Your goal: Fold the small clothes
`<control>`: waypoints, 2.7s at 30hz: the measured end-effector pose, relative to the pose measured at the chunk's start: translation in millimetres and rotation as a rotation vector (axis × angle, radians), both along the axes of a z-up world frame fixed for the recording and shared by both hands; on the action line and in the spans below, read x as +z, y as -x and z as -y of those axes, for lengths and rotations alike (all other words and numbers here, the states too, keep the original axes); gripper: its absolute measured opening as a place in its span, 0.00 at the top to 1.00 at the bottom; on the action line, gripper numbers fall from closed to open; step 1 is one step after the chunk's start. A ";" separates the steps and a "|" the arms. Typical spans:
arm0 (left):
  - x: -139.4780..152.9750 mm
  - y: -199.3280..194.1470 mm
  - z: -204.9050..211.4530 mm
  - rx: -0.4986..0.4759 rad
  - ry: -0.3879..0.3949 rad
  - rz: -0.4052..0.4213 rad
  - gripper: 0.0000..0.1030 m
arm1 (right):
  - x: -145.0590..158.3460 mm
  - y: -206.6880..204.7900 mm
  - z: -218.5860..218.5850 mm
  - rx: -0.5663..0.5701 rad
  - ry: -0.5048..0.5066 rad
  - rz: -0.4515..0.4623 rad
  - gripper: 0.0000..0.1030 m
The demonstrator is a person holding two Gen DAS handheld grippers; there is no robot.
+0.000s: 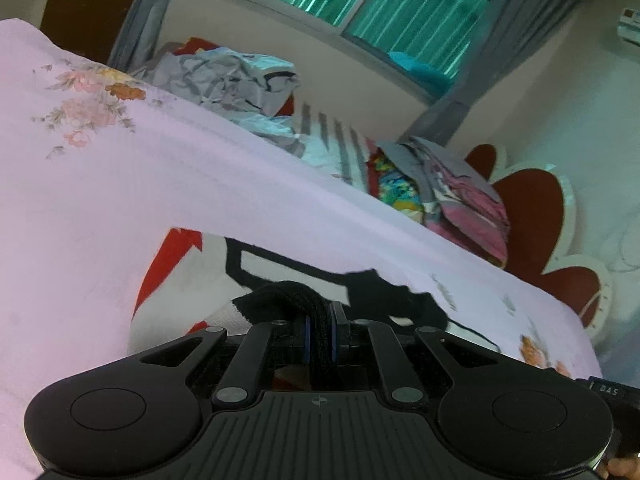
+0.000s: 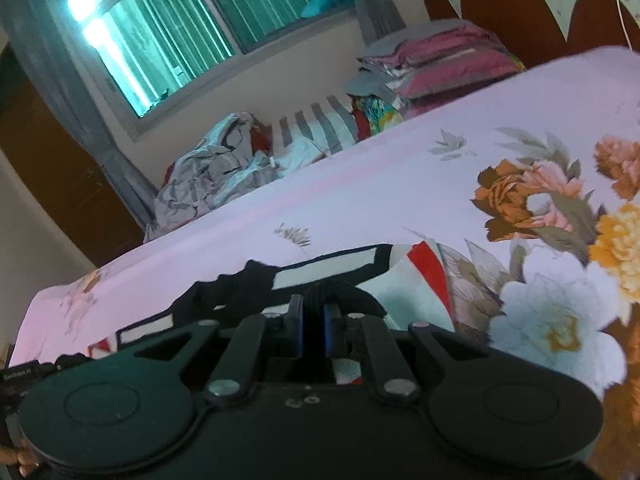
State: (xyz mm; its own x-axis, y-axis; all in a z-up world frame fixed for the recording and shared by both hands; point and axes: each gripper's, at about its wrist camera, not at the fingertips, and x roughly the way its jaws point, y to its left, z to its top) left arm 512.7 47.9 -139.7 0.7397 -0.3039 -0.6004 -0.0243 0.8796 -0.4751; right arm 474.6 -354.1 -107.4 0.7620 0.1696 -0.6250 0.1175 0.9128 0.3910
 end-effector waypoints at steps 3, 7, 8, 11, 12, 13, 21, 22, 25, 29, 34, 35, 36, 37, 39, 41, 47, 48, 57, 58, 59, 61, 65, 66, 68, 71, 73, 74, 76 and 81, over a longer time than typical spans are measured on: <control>-6.1 -16.1 4.8 0.003 -0.013 -0.015 0.92 | -10.1 -18.1 3.1 -0.009 -0.004 -0.020 0.91; -13.1 -33.6 8.3 0.004 -0.026 -0.038 0.92 | -22.6 -36.6 10.0 -0.021 -0.010 -0.054 0.91; -15.3 -38.7 9.4 0.005 -0.033 -0.050 0.92 | -25.7 -40.3 11.9 -0.027 -0.015 -0.060 0.91; -23.2 -48.3 6.7 0.034 -0.007 -0.088 0.92 | -33.7 -51.7 14.4 -0.034 -0.027 -0.086 0.90; -25.5 -50.6 5.5 0.046 -0.003 -0.099 0.92 | -35.9 -54.5 14.4 -0.040 -0.027 -0.092 0.89; -27.9 -52.2 3.4 0.056 0.008 -0.110 0.91 | -37.8 -57.1 14.8 -0.042 -0.033 -0.099 0.85; -18.8 -43.9 -10.7 0.115 0.030 -0.053 0.37 | -19.3 -55.6 24.2 -0.104 0.030 -0.003 0.44; -16.0 -41.7 -12.6 0.122 0.022 -0.037 0.36 | -16.5 -54.6 24.3 -0.110 0.058 0.011 0.47; -9.6 -36.3 -13.4 0.104 -0.014 -0.006 0.36 | -8.3 -46.9 15.4 -0.094 0.150 0.066 0.55; -7.3 -28.2 4.6 0.000 -0.082 0.022 0.36 | -16.6 -49.9 -9.6 0.046 0.226 0.036 0.60; -16.0 -30.9 32.5 -0.101 -0.104 0.000 0.36 | -33.8 -56.5 -36.3 0.117 0.263 -0.017 0.63; -20.4 -33.2 34.3 -0.100 -0.112 -0.018 0.36 | -35.9 -57.4 -38.6 0.119 0.274 -0.022 0.64; -25.2 -34.2 33.2 -0.086 -0.120 -0.035 0.36 | -37.8 -58.5 -40.4 0.119 0.287 -0.033 0.64; -29.8 -33.5 29.9 -0.070 -0.123 -0.046 0.36 | -40.4 -58.5 -40.9 0.115 0.306 -0.047 0.64; -35.6 -21.3 26.7 -0.080 -0.135 -0.030 0.37 | -45.8 -55.5 -38.7 0.116 0.349 -0.059 0.65; -38.1 -10.0 25.8 -0.088 -0.173 -0.024 0.45 | -49.5 -46.9 -40.4 0.124 0.435 -0.054 0.67; -43.1 12.5 3.7 -0.056 -0.136 -0.037 0.70 | -51.3 -31.8 -36.8 0.113 0.450 -0.058 0.66; -43.5 14.6 3.8 -0.062 -0.144 -0.041 0.70 | -48.0 -30.8 -37.7 0.108 0.448 -0.062 0.66; -16.1 38.1 30.0 -0.128 -0.164 0.010 0.69 | -19.1 15.1 -85.7 0.234 0.360 0.019 0.63; -15.7 38.9 33.7 -0.136 -0.163 0.007 0.68 | -19.8 18.1 -91.8 0.244 0.354 0.019 0.63; -16.0 39.4 36.3 -0.139 -0.161 0.004 0.67 | -20.7 19.9 -96.0 0.252 0.354 0.017 0.63; -17.6 43.3 38.7 -0.138 -0.169 0.000 0.60 | -23.2 24.1 -103.0 0.258 0.359 0.010 0.63; -23.5 51.8 40.6 -0.140 -0.195 -0.020 0.53 | -30.1 32.8 -109.0 0.261 0.365 -0.014 0.63; -25.6 53.6 41.1 -0.142 -0.213 -0.023 0.53 | -33.0 34.5 -109.2 0.259 0.385 -0.023 0.63; -30.2 57.6 40.0 -0.145 -0.261 -0.034 0.53 | -39.8 38.4 -107.8 0.250 0.417 -0.041 0.63; -32.1 63.5 31.8 -0.133 -0.276 -0.038 0.53 | -43.6 48.3 -97.4 0.235 0.467 -0.039 0.63; -31.6 67.7 27.6 -0.131 -0.282 -0.039 0.54 | -44.4 55.4 -86.2 0.205 0.499 -0.044 0.60; -31.6 69.2 26.4 -0.131 -0.285 -0.040 0.54 | -44.8 58.5 -79.4 0.192 0.495 -0.047 0.59; -31.6 71.5 24.3 -0.128 -0.285 -0.042 0.54 | -45.8 64.4 -66.6 0.164 0.461 -0.055 0.57; -31.1 76.7 20.9 -0.126 -0.285 -0.048 0.54 | -46.4 75.2 -65.5 0.149 0.468 -0.068 0.57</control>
State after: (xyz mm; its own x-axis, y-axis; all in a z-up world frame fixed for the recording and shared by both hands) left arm 436.0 27.0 -170.8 0.6754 -0.2056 -0.7082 0.0766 0.9747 -0.2099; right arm 399.4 -288.6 -153.8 0.7054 -0.0372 -0.7078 -0.0163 0.9975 -0.0686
